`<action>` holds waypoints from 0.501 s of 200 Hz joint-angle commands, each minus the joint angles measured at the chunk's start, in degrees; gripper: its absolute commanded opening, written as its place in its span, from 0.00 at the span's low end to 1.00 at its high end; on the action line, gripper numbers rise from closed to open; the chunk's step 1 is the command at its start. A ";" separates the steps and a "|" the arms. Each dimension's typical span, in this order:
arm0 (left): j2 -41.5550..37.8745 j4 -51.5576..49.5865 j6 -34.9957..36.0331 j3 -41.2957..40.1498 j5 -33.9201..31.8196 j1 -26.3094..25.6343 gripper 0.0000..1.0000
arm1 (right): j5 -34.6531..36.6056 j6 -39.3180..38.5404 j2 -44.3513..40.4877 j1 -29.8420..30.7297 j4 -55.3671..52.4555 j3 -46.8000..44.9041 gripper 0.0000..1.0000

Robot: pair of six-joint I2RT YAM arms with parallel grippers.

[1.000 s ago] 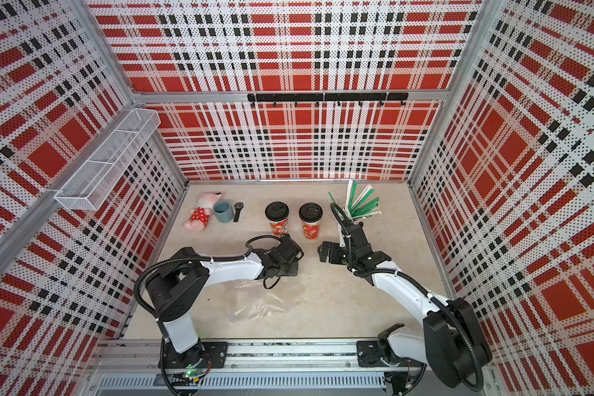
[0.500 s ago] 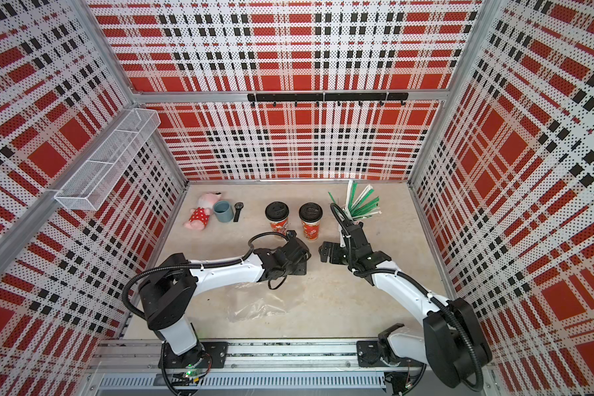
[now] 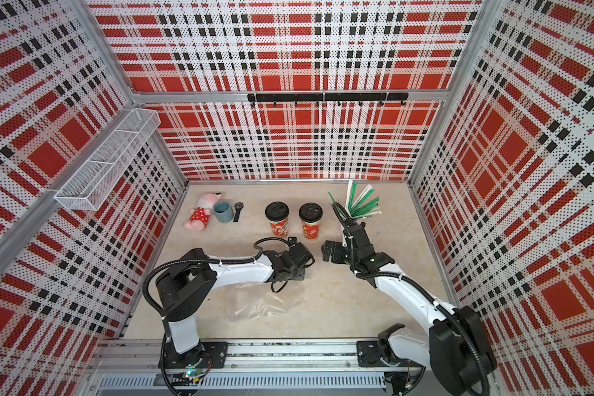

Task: Pack milk tea into plastic carrier bags
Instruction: Adjust the plastic carrier bag at the center of the board.

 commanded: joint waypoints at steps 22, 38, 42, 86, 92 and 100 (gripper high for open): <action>0.34 -0.17 0.56 0.22 0.10 -0.02 0.29 | -0.20 0.81 -0.45 0.13 0.65 -0.84 1.00; -0.63 -0.18 0.65 -0.08 -0.16 0.28 0.21 | -0.76 1.10 -0.56 0.08 1.03 -1.11 1.00; -1.02 -0.11 0.65 -0.20 -0.25 0.33 0.18 | -0.86 1.20 -0.64 0.08 1.11 -1.20 1.00; -8.34 0.24 1.61 -0.59 -0.93 1.08 0.07 | -7.26 1.34 0.01 0.16 4.75 -2.23 1.00; -9.50 0.26 1.78 -0.58 -0.96 1.13 0.05 | -8.72 1.55 0.30 0.17 5.49 -2.34 1.00; -10.99 0.42 2.19 -0.61 -0.88 1.21 0.04 | -10.62 1.86 0.66 0.32 6.57 -2.50 1.00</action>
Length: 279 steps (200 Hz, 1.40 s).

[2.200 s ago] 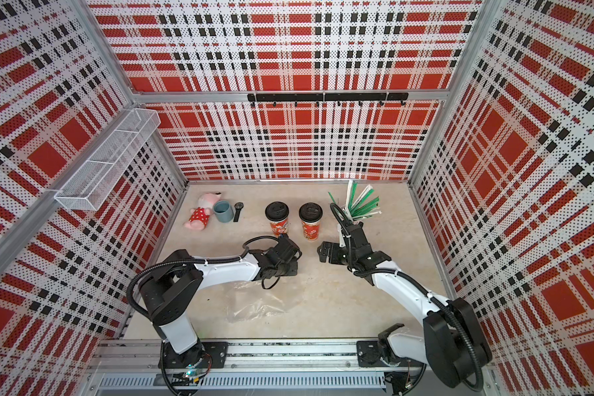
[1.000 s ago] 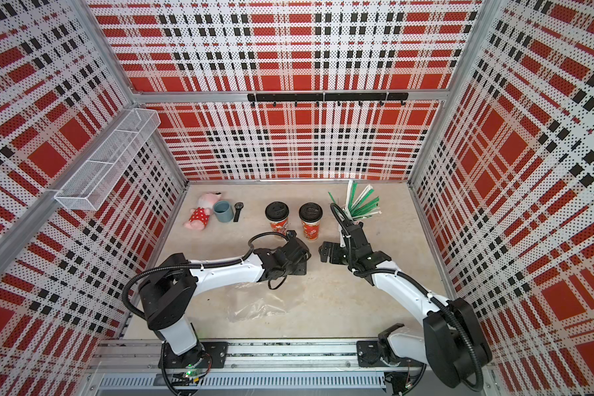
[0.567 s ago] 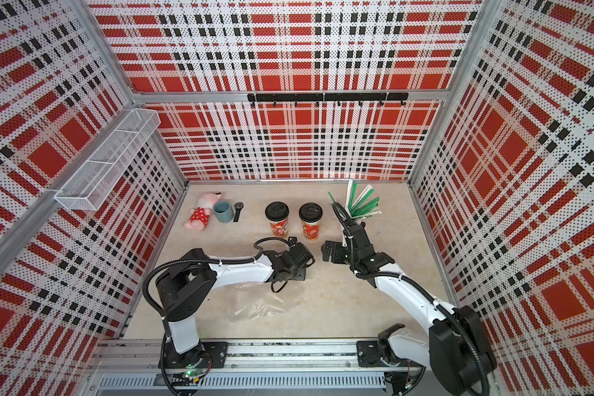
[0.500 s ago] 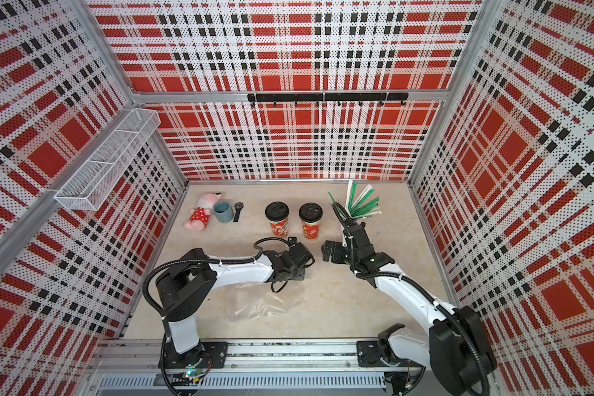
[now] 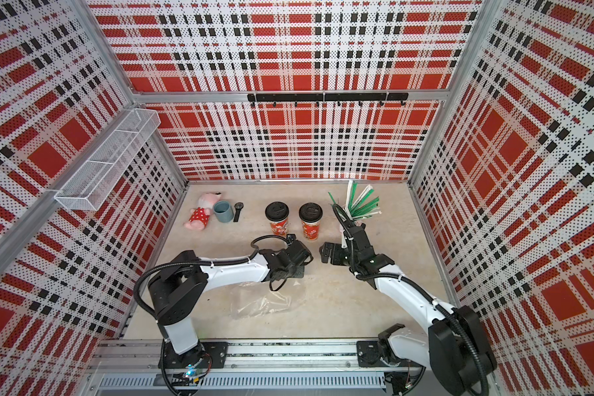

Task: Pack milk tea into plastic carrier bags
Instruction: Adjust the plastic carrier bag at the center of the board.

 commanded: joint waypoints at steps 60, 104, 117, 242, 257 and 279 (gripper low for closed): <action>-15.30 6.16 3.93 -3.51 2.02 0.97 0.00 | -13.23 3.12 2.93 2.18 9.72 -0.54 0.95; -23.53 14.98 4.72 -9.32 4.17 2.02 0.00 | -16.90 5.50 4.20 5.91 11.80 0.41 0.90; -24.93 16.42 4.59 -10.20 4.74 2.59 0.00 | -17.93 6.12 4.93 7.03 12.67 0.52 0.87; -30.43 27.04 5.33 -15.25 12.63 5.60 0.00 | -21.21 8.71 6.04 9.46 19.22 1.15 0.66; -31.01 27.42 5.33 -15.74 12.95 5.85 0.00 | -21.21 8.61 6.71 9.49 19.77 1.36 0.62; -31.88 29.25 4.76 -17.19 14.66 6.44 0.00 | -21.26 8.75 7.64 9.57 19.78 2.21 0.49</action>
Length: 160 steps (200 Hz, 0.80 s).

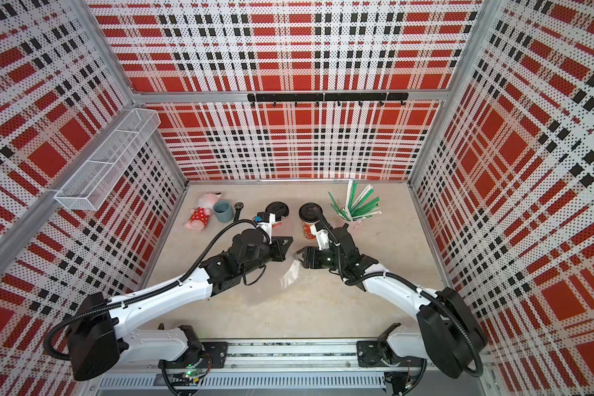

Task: Pack milk tea into plastic carrier bags
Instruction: Adjust the plastic carrier bag at the center of the board.

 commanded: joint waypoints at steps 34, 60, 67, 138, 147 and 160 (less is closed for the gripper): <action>-3.76 7.56 -0.48 -3.68 5.03 2.12 0.00 | 1.82 -1.05 -0.66 0.56 -1.46 3.12 0.37; -4.22 10.20 -0.15 -3.03 7.30 2.48 0.00 | 5.47 -4.38 -5.58 0.55 -10.16 6.23 0.38; -4.15 10.76 0.12 -2.47 8.08 2.53 0.00 | 7.16 -5.23 -7.12 0.59 -12.56 7.08 0.37; -10.84 24.90 -3.56 -9.32 12.03 2.86 0.00 | 12.99 -10.05 -16.88 0.61 -26.75 14.15 0.58; -11.82 26.67 -4.91 -12.31 10.89 3.08 0.00 | 11.36 -10.05 -16.95 0.70 -26.27 13.98 0.61; -12.11 29.48 -6.96 -16.17 10.88 3.74 0.00 | 9.08 -10.05 -16.28 1.56 -25.45 13.76 0.66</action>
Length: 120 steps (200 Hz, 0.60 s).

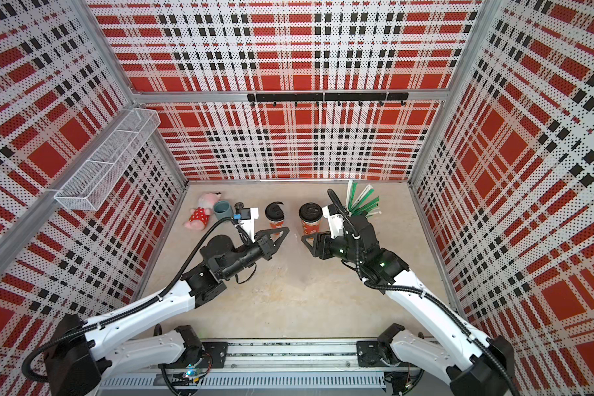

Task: Pack milk tea into plastic carrier bags
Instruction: Adjust the plastic carrier bag at the center of the board.

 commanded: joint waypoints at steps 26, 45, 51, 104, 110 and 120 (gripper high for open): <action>1.21 8.10 -4.94 -7.53 1.33 1.53 0.00 | -2.70 -4.18 1.66 4.82 -1.18 -0.18 0.73; 1.91 8.04 -4.73 -7.16 1.62 1.61 0.00 | -2.65 -5.51 3.95 7.07 -1.35 0.79 0.76; 2.00 8.01 -4.68 -7.05 1.70 1.78 0.00 | -2.45 -6.01 4.87 7.45 -2.03 1.48 0.77; 1.54 7.50 -4.27 -7.07 2.84 3.19 0.00 | 5.45 -10.50 10.55 7.95 -9.79 8.44 0.79; 1.61 7.18 -4.10 -6.77 3.07 3.40 0.00 | 6.08 -10.87 11.59 7.95 -10.77 9.58 0.78; 1.60 6.81 -3.98 -6.34 3.43 3.71 0.00 | 7.41 -11.30 12.93 7.95 -12.50 11.37 0.74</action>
